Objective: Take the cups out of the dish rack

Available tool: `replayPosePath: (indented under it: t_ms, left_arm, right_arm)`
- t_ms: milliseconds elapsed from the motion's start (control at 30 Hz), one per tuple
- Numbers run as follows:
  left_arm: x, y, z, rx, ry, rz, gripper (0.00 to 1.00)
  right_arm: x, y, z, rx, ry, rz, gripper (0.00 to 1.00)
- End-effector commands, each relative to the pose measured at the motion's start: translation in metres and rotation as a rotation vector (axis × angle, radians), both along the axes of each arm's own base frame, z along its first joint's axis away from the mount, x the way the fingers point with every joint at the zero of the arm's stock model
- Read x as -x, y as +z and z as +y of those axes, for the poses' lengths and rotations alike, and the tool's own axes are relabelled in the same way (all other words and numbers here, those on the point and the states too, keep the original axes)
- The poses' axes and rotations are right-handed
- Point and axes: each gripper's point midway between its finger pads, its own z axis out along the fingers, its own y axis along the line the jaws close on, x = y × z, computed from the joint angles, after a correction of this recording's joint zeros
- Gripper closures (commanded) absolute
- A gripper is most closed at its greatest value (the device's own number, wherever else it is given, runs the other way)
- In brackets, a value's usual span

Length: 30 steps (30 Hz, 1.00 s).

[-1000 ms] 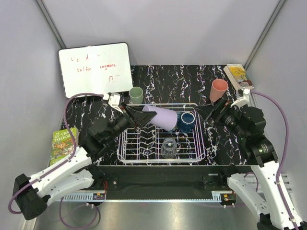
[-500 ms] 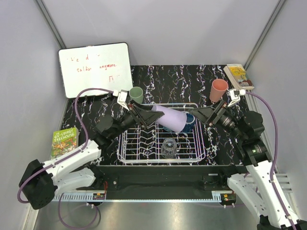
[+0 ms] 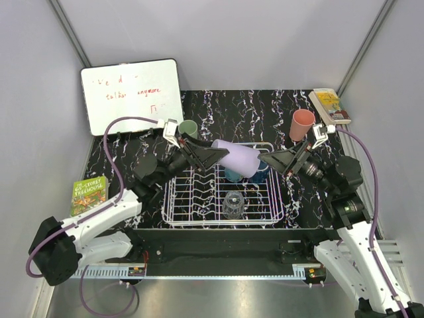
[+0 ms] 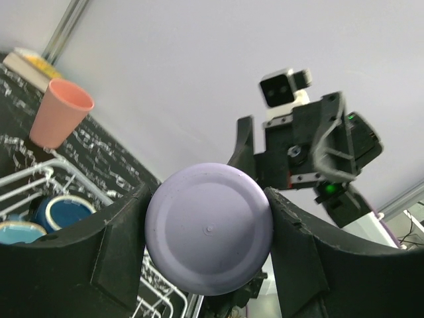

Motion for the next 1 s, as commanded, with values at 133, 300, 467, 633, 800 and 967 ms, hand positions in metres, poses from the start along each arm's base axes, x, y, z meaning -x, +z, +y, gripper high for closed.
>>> replayPosePath:
  t_ms: [133, 300, 467, 633, 800, 967]
  left_arm:
    - [0.002, 0.056, 0.001, 0.097, -0.005, -0.14, 1.0]
    - [0.007, 0.047, -0.01, 0.114, -0.058, -0.105, 1.0]
    - [0.017, 0.036, -0.031, 0.101, -0.118, -0.085, 1.0]
    - [0.02, 0.036, -0.041, 0.085, -0.141, -0.09, 1.0]
    - [0.017, 0.029, -0.039, 0.052, -0.112, -0.08, 1.0]
    - [0.005, 0.015, -0.031, -0.071, -0.02, -0.048, 0.23]
  right_arm:
    - [0.004, 0.004, 0.005, -0.019, 0.047, -0.02, 0.09]
    - [0.001, 0.011, 0.01, -0.054, 0.073, -0.036, 0.1]
    - [-0.005, 0.014, 0.022, -0.082, 0.139, -0.029, 0.18]
    - [-0.005, 0.008, 0.03, -0.063, 0.156, -0.026, 0.49]
    - [-0.002, 0.003, 0.024, -0.009, 0.114, -0.034, 0.79]
    - [-0.006, -0.001, 0.008, 0.109, -0.004, -0.053, 0.82]
